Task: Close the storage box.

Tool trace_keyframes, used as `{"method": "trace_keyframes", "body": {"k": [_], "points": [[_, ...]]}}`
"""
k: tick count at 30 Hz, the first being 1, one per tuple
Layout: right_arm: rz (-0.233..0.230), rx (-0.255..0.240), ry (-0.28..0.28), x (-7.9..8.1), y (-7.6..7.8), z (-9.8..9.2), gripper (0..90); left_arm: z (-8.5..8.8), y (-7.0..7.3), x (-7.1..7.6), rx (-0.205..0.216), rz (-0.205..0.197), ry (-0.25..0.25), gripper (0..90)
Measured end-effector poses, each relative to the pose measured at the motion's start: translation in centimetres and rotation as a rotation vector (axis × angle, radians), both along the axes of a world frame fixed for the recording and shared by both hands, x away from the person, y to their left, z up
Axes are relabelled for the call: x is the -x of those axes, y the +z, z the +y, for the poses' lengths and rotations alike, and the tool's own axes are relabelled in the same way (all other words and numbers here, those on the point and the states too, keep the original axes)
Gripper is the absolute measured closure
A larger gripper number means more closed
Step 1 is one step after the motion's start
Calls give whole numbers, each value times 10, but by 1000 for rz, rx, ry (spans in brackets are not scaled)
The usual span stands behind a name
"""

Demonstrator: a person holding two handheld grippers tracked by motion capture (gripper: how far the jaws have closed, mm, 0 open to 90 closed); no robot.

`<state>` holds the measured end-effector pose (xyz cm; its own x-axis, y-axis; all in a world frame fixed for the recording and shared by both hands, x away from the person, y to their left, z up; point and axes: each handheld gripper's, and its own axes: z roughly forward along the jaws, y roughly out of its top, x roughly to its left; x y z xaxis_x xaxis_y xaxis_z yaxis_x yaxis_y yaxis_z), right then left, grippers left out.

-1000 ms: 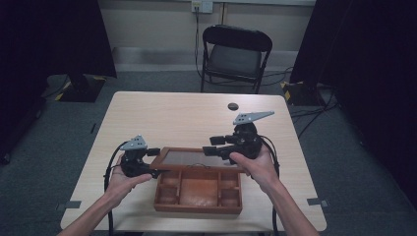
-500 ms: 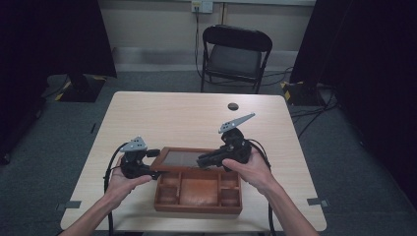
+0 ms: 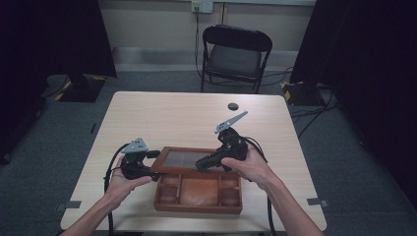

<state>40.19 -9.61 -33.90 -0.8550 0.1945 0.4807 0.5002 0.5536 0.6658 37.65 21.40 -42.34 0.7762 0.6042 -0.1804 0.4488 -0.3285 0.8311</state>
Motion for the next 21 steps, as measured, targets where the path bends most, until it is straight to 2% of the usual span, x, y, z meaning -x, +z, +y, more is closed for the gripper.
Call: {"method": "trace_keyframes", "body": {"k": [3,8,13,16,21], "points": [[5,8,7,0,-1,1,825,0,-1,0,-10,5,-2,164],[-19,7,2,3,-1,1,826,0,-3,-1,-7,20,-9,164],[-46,24,2,6,-1,2,827,4,-6,-5,-24,45,-1,174],[-55,40,4,9,-2,2,826,13,-7,-6,-32,51,15,176],[-77,18,6,12,-6,0,826,35,-9,-5,-47,58,72,175]]}}
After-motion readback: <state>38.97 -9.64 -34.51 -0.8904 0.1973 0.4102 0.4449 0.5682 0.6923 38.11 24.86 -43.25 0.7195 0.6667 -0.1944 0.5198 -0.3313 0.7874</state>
